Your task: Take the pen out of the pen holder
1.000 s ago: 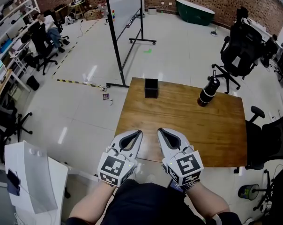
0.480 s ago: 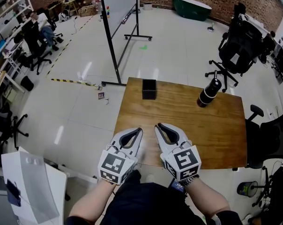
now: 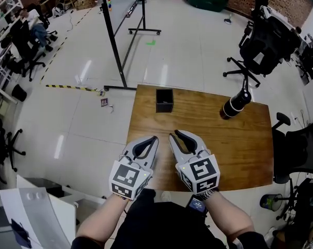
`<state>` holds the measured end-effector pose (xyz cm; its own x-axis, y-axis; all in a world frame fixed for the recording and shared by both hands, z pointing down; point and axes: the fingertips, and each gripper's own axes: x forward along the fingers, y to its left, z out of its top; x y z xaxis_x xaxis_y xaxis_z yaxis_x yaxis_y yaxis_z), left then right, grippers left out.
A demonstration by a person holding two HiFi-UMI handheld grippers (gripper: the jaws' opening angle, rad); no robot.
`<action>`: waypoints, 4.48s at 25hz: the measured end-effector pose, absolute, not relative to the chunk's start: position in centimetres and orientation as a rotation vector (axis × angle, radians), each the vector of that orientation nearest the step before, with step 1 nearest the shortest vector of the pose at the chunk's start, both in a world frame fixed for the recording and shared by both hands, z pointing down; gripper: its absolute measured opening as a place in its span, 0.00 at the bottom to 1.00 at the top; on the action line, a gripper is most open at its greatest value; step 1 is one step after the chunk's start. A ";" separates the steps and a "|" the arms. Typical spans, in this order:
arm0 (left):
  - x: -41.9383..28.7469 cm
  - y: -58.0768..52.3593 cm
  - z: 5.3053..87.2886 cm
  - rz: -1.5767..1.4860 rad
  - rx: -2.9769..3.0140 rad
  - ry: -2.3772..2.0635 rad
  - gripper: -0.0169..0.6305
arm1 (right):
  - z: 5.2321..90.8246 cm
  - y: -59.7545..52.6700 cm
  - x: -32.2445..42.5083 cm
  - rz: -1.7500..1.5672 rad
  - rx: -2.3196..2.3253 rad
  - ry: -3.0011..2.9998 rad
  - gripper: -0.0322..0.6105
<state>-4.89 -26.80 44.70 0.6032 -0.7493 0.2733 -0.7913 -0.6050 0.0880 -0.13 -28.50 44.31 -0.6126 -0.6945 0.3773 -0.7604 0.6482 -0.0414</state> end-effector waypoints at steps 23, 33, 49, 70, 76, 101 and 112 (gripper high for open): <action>-7.6 -39.6 52.5 0.404 2.547 -1.148 0.03 | 56.1 -44.0 -4.0 0.277 1.154 -2.315 0.22; -8.3 -42.5 55.6 0.406 2.505 -1.115 0.03 | 61.3 -47.9 -4.9 0.270 1.136 -2.202 0.23; -9.8 -44.9 58.2 0.418 2.470 -1.085 0.03 | 64.6 -50.8 -5.2 0.312 1.139 -2.119 0.21; -8.4 -45.7 57.9 0.391 2.488 -1.024 0.03 | 64.1 -51.0 -1.9 0.271 1.235 -2.014 0.11; -7.7 -45.5 57.5 0.392 2.511 -1.014 0.03 | 62.9 -50.8 -1.0 0.258 1.279 -2.021 0.11; -4.3 -35.6 48.7 0.360 2.627 -1.148 0.03 | 48.4 -40.3 2.0 0.091 1.403 -2.289 0.10; -2.0 -24.3 44.3 0.337 2.676 -1.267 0.03 | 44.5 -27.9 4.8 0.025 1.385 -2.363 0.10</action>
<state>-1.95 -24.29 44.33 0.6157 -0.7403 0.2700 -0.7767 -0.6280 0.0492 4.81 -27.88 44.50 -0.4292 -0.8341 0.3465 -0.8412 0.5088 0.1830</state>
